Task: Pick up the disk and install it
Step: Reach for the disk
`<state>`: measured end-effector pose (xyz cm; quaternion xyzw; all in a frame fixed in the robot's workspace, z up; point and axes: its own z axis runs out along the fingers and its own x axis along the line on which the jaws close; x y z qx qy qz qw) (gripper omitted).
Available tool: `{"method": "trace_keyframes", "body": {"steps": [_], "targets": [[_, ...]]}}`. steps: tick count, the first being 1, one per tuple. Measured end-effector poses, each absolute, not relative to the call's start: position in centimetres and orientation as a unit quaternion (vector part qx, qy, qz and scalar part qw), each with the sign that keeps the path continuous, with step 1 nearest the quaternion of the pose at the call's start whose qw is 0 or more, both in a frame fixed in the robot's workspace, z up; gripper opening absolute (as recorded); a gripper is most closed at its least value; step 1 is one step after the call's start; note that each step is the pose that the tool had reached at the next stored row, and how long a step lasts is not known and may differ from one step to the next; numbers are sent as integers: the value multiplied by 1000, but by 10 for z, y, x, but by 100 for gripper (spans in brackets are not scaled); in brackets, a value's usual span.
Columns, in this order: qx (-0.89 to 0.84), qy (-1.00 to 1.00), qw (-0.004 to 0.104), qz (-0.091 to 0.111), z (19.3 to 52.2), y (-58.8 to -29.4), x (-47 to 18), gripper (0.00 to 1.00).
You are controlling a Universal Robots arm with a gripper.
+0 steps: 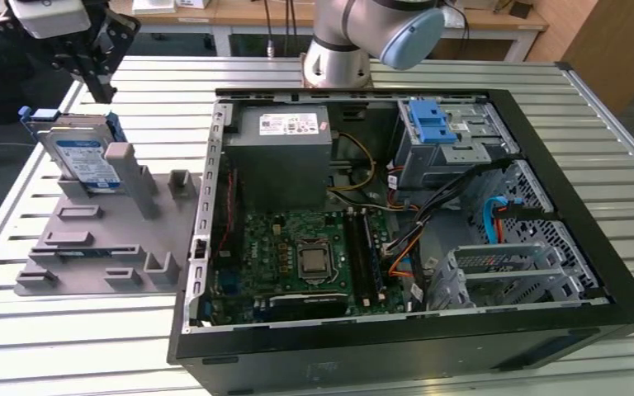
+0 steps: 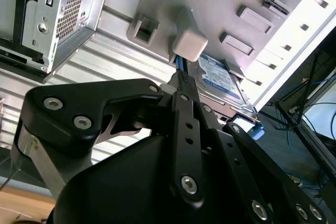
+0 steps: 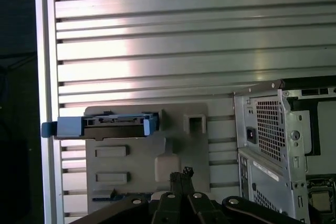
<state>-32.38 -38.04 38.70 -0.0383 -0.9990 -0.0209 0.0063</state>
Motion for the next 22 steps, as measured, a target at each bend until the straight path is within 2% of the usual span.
{"method": "trace_keyframes", "body": {"steps": [22], "targets": [[-38,-999,7,-21,385,-366,-355,11]]}}
